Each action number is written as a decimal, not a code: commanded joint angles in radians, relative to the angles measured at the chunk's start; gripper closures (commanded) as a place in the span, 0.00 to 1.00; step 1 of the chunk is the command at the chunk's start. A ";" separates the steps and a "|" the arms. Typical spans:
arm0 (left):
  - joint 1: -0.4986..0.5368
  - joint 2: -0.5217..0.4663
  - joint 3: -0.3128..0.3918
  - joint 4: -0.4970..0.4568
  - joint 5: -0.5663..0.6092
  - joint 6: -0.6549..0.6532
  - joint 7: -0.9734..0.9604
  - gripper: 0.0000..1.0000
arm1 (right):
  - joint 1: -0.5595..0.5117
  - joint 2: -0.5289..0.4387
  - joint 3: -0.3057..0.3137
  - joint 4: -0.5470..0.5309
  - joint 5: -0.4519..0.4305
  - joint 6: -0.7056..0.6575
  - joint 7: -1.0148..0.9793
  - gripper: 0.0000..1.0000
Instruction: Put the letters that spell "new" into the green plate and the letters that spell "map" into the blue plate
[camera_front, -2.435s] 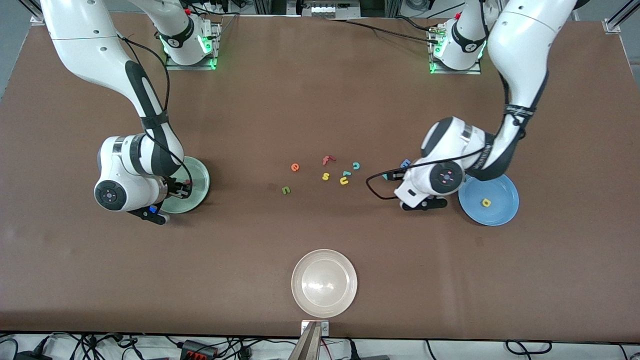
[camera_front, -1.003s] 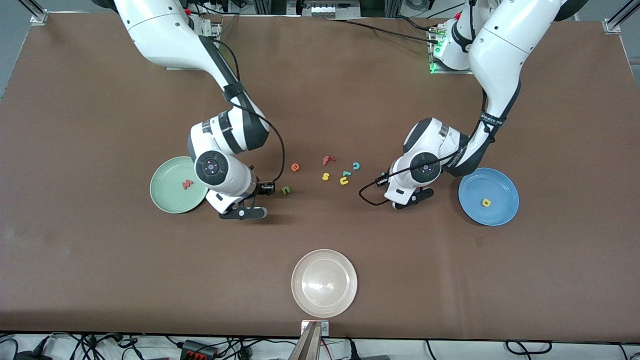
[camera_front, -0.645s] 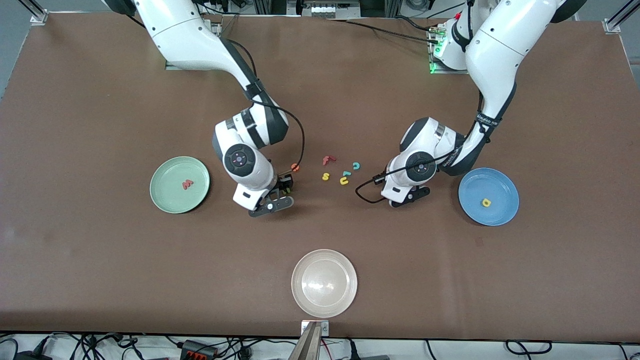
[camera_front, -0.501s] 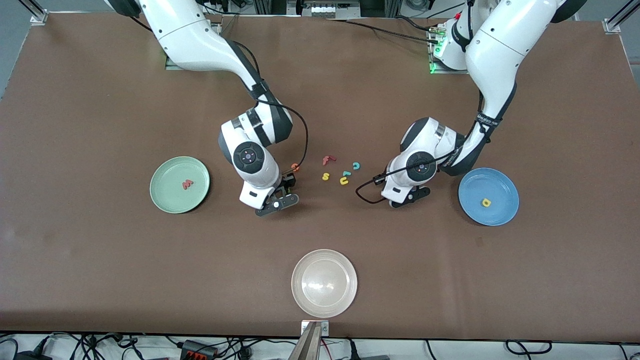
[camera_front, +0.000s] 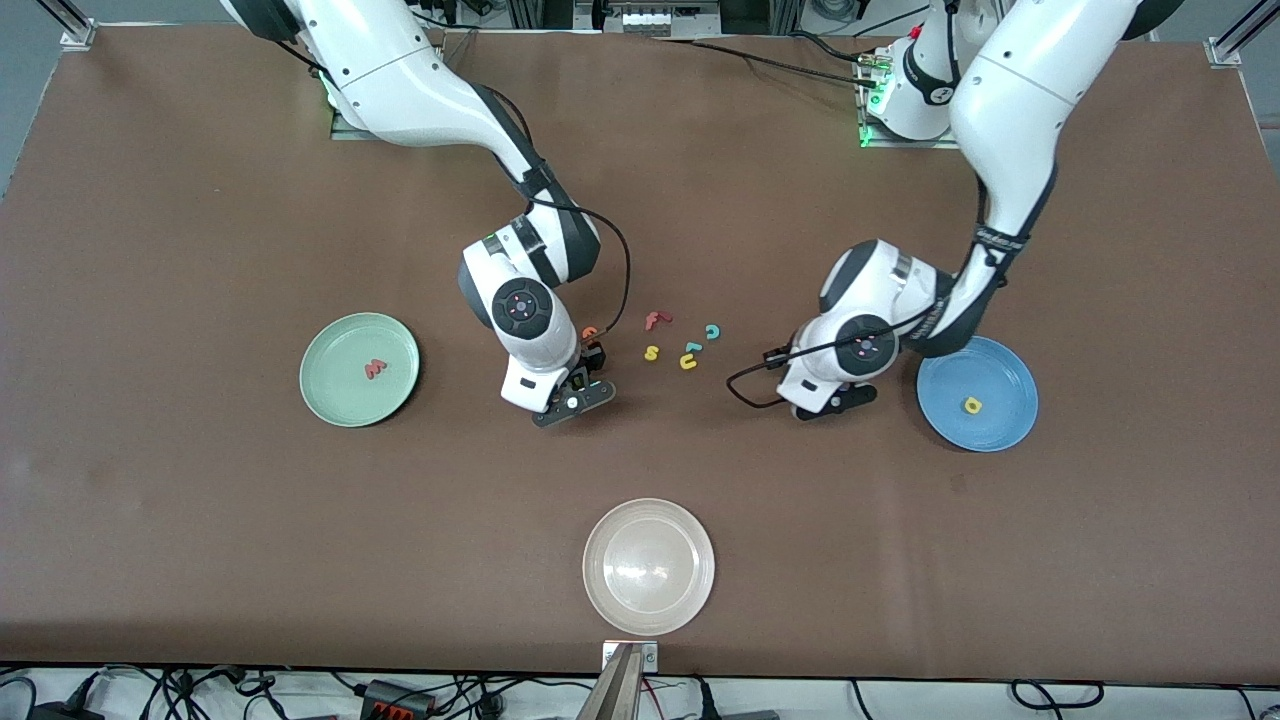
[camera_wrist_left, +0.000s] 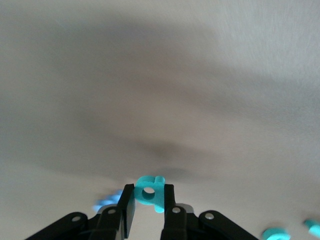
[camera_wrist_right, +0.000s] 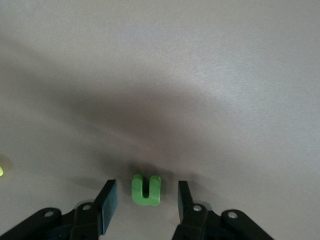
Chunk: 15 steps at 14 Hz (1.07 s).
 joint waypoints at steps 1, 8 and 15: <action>0.085 -0.053 0.003 0.029 0.006 -0.112 0.205 0.89 | 0.009 0.022 -0.007 0.023 -0.011 0.001 -0.011 0.42; 0.264 -0.027 0.006 0.033 0.187 -0.143 0.570 0.89 | 0.009 0.027 -0.007 0.023 -0.013 0.001 -0.020 0.79; 0.279 -0.008 -0.004 0.036 0.210 -0.120 0.560 0.00 | -0.076 -0.076 -0.060 0.000 -0.007 -0.181 0.012 0.97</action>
